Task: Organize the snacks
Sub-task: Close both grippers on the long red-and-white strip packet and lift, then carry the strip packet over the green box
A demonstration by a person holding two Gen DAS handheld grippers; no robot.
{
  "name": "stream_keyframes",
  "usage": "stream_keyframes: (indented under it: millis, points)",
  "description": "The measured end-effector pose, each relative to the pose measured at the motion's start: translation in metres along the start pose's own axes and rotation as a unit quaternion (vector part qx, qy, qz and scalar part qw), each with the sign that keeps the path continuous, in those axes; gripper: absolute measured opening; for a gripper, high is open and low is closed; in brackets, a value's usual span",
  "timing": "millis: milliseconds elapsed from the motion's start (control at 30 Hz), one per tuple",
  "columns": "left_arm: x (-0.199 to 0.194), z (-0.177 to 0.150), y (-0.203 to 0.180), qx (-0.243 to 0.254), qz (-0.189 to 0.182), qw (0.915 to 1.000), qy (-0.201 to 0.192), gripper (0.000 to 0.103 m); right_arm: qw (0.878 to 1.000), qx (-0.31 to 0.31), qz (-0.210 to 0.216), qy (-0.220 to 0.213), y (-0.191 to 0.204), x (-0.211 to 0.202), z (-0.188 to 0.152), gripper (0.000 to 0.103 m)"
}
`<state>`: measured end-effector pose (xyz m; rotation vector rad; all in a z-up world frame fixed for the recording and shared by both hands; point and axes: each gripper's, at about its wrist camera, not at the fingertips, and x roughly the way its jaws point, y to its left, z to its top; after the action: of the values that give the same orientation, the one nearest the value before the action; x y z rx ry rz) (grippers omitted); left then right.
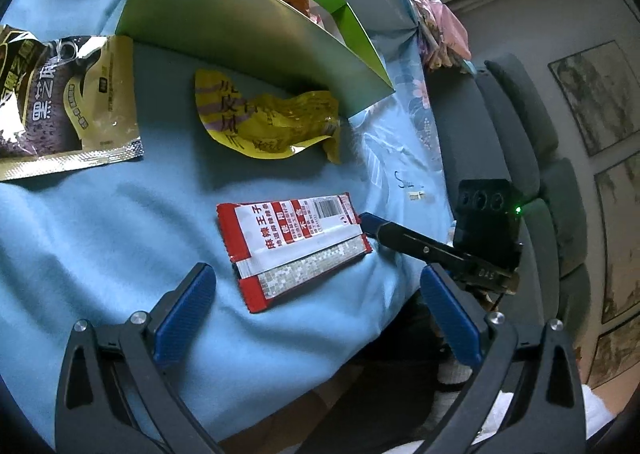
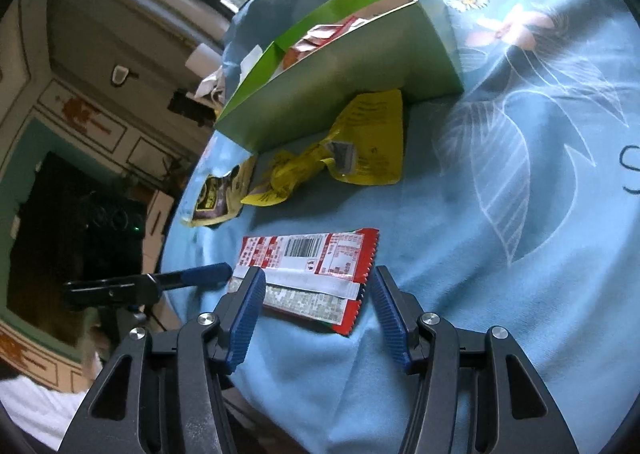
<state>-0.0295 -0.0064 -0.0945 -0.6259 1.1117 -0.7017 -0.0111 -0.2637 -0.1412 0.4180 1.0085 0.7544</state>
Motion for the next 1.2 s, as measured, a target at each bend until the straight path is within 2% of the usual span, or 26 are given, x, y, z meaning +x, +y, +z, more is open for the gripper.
stream_keyframes:
  millis: [133, 333, 433, 467, 500, 533, 600, 767, 1033, 1200]
  points:
    - [0.004, 0.001, -0.002, 0.004, -0.011, 0.9999, 0.011, 0.102, 1.000, -0.001, 0.002, 0.008, 0.001, 0.004, 0.001, 0.056]
    - [0.004, 0.006, -0.001, 0.000, -0.007, 0.9999, 0.014, 0.099, 0.999, 0.011, 0.031, 0.009, -0.002, 0.009, 0.006, 0.056]
    - [0.002, 0.006, 0.002, -0.002, 0.016, 0.9999, 0.005, 0.083, 1.000, -0.017, 0.000, 0.008, 0.005, 0.011, 0.004, 0.044]
    - [0.001, 0.006, 0.004, -0.006, 0.020, 0.9998, 0.001, 0.074, 1.000, -0.018, -0.002, 0.009, 0.005, 0.012, 0.003, 0.034]
    - [0.000, 0.007, 0.005, -0.008, 0.025, 0.9997, 0.000, 0.065, 1.000, -0.017, -0.001, 0.011, 0.005, 0.013, 0.002, 0.029]
    - [-0.001, 0.007, 0.008, -0.012, 0.032, 0.9994, -0.002, 0.060, 1.000, -0.018, 0.002, 0.012, 0.005, 0.015, 0.001, 0.028]
    - [-0.001, 0.006, 0.010, -0.014, 0.043, 0.9990, -0.003, 0.045, 1.000, -0.025, -0.002, 0.008, 0.008, 0.015, 0.001, 0.026]
    - [-0.003, 0.005, 0.003, 0.012, 0.083, 0.9964, -0.012, 0.034, 0.999, -0.034, -0.001, 0.000, 0.014, 0.015, 0.001, 0.022]
    - [-0.009, 0.011, -0.009, 0.039, 0.099, 0.9937, -0.035, 0.031, 0.998, -0.052, 0.002, -0.029, 0.025, 0.001, 0.006, 0.021]
    - [-0.012, 0.028, -0.025, 0.057, 0.102, 0.9917, -0.054, 0.031, 0.997, -0.061, 0.003, -0.054, 0.033, -0.007, 0.017, 0.021]
